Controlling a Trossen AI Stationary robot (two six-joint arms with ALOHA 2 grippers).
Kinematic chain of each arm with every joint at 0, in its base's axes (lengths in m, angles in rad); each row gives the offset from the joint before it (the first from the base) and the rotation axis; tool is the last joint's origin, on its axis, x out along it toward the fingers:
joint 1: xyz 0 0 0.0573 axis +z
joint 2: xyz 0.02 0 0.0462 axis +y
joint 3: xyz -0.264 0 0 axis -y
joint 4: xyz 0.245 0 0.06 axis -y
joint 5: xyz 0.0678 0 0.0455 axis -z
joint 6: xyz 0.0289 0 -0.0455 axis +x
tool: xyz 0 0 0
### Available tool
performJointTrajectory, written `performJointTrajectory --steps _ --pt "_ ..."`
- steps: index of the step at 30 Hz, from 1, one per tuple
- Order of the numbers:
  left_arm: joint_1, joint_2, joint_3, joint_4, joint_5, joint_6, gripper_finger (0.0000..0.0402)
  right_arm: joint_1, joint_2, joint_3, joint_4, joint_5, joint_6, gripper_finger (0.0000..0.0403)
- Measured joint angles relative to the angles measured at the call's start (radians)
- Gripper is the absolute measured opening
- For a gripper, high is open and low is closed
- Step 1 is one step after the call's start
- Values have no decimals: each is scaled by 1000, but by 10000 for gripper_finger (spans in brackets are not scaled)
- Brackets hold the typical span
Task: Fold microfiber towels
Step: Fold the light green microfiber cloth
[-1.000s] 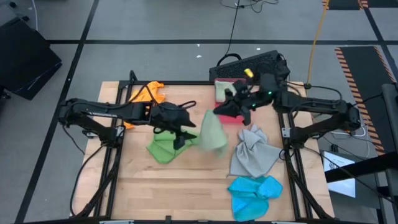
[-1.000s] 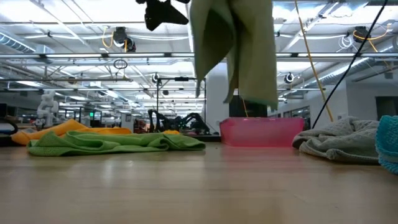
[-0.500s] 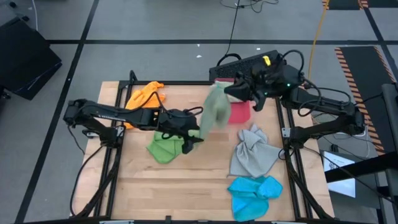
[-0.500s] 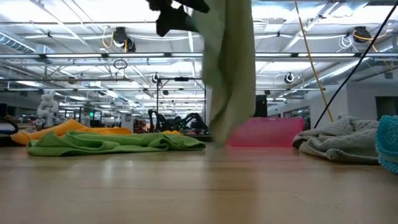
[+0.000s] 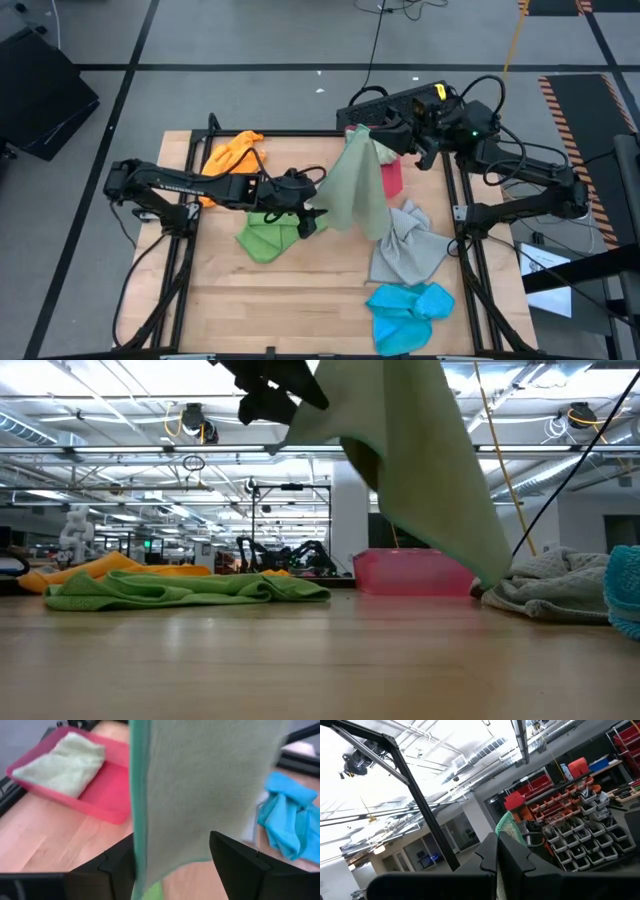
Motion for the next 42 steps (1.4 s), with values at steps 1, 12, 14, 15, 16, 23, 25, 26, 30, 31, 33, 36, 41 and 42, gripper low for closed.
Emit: performJointTrajectory --steps 1,12,14,15,16,23,25,26,30,31,33,36,41,42 --pt "0 0 0 -13 0 -3 238 0 0 0 0 0 -1 0" --pt "1 0 0 -98 78 -23 51 -1 0 0 -8 -6 -8 0" --pt "2 0 0 -122 109 -44 16 -1 0 0 -18 -8 -10 0" --pt "2 -1 0 -129 133 -63 9 -1 0 0 -25 -8 -10 0" --pt "2 -8 0 -136 163 -84 9 0 0 0 -39 -9 -9 0" --pt "-66 -111 0 -48 624 -330 5 101 -11 0 -121 -62 127 0" --pt "-119 -159 0 3 740 -402 5 156 -13 0 -121 -62 179 0" --pt "-147 -181 0 24 772 -434 4 185 -14 0 -120 -62 207 0" --pt "-236 -272 1 17 756 -458 4 282 -6 0 -123 -48 309 0" --pt "-246 -295 2 -3 712 -431 4 300 -4 0 -137 -23 309 0" --pt "-254 -340 2 -116 607 -372 3 321 5 0 -183 50 269 0" --pt "-235 -376 2 -294 438 -274 3 321 21 1 -305 171 182 0" --pt "-176 -360 -7 -619 136 -120 4 297 94 -10 -456 414 61 0" --pt "-159 -354 -19 -657 92 -98 3 292 108 -21 -463 467 50 0"
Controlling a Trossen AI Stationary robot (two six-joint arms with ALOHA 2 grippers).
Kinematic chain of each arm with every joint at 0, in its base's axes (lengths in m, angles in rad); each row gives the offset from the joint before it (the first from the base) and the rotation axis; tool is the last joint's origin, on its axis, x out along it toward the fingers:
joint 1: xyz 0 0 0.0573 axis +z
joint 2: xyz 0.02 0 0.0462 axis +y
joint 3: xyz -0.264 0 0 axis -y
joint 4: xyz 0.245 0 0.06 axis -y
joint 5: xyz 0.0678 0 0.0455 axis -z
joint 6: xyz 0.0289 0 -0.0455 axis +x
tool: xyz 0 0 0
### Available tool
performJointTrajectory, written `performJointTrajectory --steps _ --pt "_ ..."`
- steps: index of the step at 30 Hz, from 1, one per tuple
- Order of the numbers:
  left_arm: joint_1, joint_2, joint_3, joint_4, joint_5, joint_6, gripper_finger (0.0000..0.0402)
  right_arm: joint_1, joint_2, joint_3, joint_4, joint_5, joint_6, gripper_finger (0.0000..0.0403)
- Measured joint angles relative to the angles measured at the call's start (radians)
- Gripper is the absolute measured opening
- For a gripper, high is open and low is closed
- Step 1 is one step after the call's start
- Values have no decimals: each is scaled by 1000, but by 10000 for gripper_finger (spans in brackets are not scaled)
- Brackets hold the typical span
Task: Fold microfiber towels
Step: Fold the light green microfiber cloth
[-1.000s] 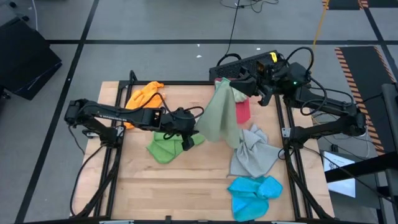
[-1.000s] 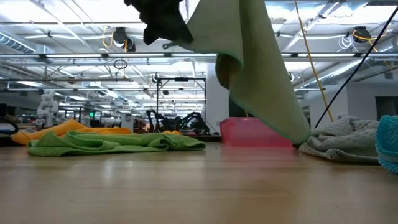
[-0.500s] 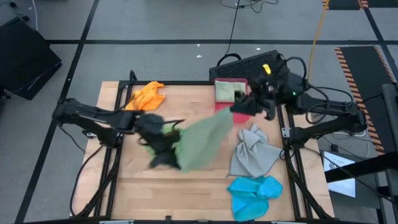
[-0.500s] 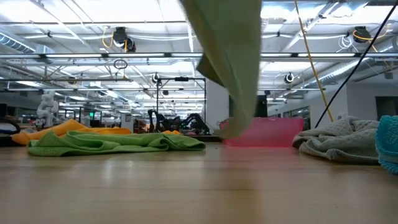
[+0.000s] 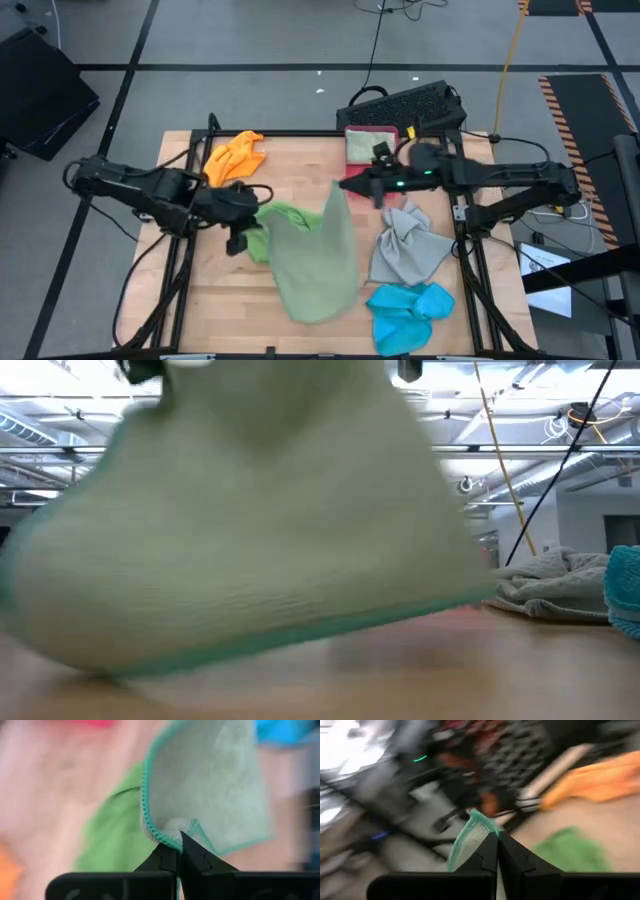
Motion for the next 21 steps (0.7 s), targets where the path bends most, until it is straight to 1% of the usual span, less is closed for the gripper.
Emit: performJointTrajectory --steps 2,4,6,9,12,14,16,18,19,21 --pt "45 11 -35 -35 -41 41 3 -13 35 -24 -9 98 -12 0" --pt "87 11 -79 -17 -36 85 7 -33 68 -52 19 164 -26 0" --pt "122 10 -125 5 -20 110 10 -52 95 -82 26 204 -21 0" --pt "161 12 -184 32 -12 113 11 -79 125 -115 32 203 11 0" --pt "187 11 -210 65 49 99 4 -88 135 -148 66 145 16 0" --pt "189 11 -215 97 122 73 5 -89 134 -165 85 112 24 0" --pt "181 11 -220 156 221 52 9 -86 134 -176 83 78 49 0" --pt "165 11 -224 233 367 32 10 -86 130 -179 82 15 74 0" --pt "152 11 -225 277 456 19 9 -83 128 -179 86 -26 79 0" --pt "123 11 -225 368 607 -23 4 -75 121 -179 116 -137 96 0"
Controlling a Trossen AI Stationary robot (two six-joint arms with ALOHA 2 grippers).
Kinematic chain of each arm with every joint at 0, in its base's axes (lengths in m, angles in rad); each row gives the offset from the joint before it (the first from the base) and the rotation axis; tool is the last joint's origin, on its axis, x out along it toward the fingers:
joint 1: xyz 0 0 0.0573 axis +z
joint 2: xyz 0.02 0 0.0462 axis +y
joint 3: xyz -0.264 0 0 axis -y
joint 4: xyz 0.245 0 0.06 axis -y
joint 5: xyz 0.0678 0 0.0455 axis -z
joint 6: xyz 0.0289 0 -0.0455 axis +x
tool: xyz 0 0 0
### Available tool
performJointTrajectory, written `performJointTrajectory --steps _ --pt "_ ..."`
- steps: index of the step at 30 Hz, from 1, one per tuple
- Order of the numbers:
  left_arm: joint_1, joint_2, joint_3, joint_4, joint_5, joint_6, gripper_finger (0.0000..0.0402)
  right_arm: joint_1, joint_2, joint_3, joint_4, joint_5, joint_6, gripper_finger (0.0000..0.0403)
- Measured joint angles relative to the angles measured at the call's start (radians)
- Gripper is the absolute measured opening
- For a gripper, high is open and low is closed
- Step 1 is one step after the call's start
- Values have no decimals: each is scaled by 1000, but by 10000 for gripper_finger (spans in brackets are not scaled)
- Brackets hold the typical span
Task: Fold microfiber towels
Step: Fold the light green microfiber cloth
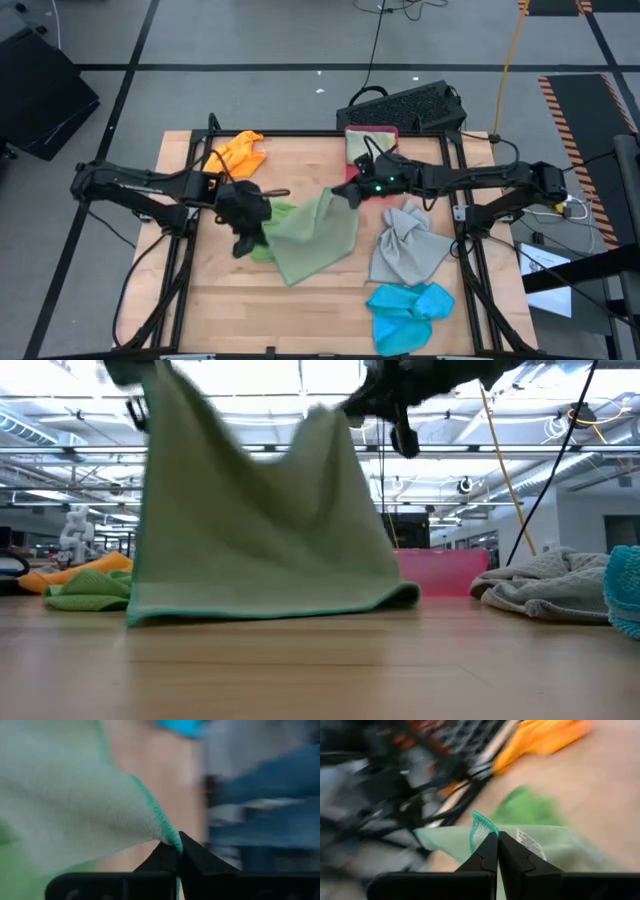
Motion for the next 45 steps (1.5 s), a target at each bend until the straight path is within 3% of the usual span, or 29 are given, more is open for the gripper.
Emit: performJointTrajectory --steps 2,5,7,10,13,15,21,27,32,36,39,45 --pt "-40 0 0 89 93 -60 5 11 -11 0 14 -140 38 0" --pt "-93 0 0 156 95 -71 9 37 -28 0 59 -337 127 0" --pt "-119 0 1 99 -11 -26 7 62 -39 0 108 -425 205 0" --pt "-127 5 -1 -63 -286 31 4 103 -63 0 187 -466 285 0" --pt "-105 28 -48 -85 -523 64 10 127 -81 0 240 -436 330 0" --pt "-77 29 -113 -43 -570 86 12 132 -82 0 241 -390 338 0" --pt "10 75 -290 198 -520 63 6 123 -69 0 111 -128 283 0" --pt "45 76 -312 202 -517 36 65 99 -53 -1 -24 34 228 0" --pt "42 71 -319 113 -500 65 142 91 -49 0 -52 34 209 0" --pt "39 87 -406 193 -499 139 177 91 -49 0 -57 4 208 0" --pt "75 124 -478 345 -503 178 174 92 -49 0 -56 -9 207 0" --pt "218 225 -504 385 -605 189 125 92 -49 0 -47 -23 216 0"
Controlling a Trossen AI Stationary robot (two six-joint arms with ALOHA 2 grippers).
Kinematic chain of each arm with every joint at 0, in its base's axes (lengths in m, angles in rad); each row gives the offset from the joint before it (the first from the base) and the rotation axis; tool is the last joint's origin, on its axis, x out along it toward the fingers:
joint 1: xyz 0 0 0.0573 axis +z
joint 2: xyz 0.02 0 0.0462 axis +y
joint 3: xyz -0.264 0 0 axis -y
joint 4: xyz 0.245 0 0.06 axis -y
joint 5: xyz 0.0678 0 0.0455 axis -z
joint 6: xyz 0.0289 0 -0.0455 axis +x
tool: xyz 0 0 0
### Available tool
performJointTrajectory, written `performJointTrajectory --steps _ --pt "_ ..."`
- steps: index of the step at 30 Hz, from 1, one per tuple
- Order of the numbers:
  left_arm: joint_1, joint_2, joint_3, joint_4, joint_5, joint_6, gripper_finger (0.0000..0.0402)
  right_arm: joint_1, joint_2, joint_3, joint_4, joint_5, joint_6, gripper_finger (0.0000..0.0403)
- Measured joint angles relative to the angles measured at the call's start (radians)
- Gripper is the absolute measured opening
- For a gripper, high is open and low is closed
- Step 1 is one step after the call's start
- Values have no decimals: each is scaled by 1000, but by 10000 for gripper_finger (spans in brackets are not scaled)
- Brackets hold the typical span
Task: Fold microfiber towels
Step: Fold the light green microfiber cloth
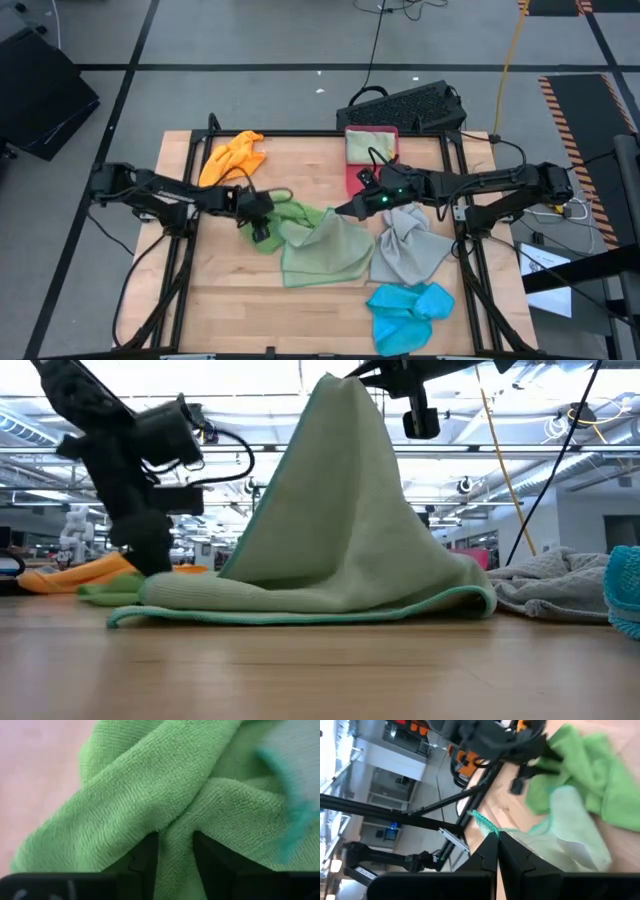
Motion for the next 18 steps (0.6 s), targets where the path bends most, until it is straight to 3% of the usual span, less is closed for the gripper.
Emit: performJointTrajectory --steps 4,9,18 --pt "101 29 4 53 -54 16 105 0 0 0 -2 0 3 0" --pt "215 14 69 -55 -95 -37 102 0 0 0 -2 6 2 0" --pt "238 -73 248 -257 162 11 102 -3 0 0 -3 28 -14 0"
